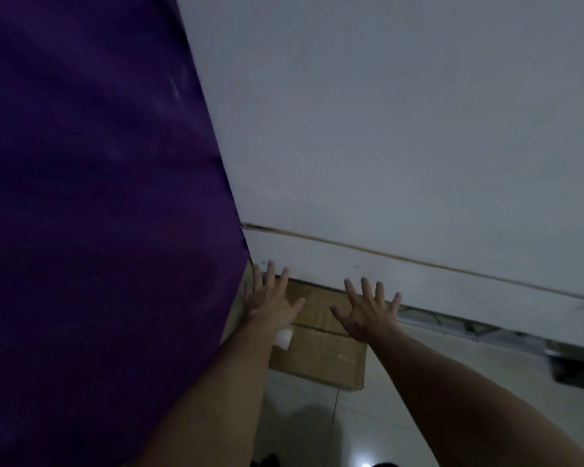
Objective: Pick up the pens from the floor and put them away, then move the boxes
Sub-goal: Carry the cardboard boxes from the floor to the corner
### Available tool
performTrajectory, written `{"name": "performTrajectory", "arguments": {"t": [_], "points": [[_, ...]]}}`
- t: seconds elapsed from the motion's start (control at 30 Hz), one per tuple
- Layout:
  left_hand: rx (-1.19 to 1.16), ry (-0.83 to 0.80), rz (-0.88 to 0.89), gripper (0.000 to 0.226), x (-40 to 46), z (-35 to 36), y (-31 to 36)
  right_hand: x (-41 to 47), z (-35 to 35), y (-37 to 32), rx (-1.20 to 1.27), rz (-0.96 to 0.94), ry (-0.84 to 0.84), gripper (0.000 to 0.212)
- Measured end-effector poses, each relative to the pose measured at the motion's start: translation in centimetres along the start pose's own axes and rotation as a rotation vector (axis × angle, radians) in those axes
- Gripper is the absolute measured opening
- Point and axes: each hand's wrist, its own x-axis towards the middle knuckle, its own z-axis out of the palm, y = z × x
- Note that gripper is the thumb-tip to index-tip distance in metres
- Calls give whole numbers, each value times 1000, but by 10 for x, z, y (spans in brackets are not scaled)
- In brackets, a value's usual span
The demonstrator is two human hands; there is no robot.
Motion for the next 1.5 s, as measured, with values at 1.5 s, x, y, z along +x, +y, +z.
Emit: {"name": "performTrajectory", "arguments": {"t": [1.5], "points": [[-398,327,-1467,91,-611,-14,179,-431,-151,-31,-410,-1550,131,79]]}}
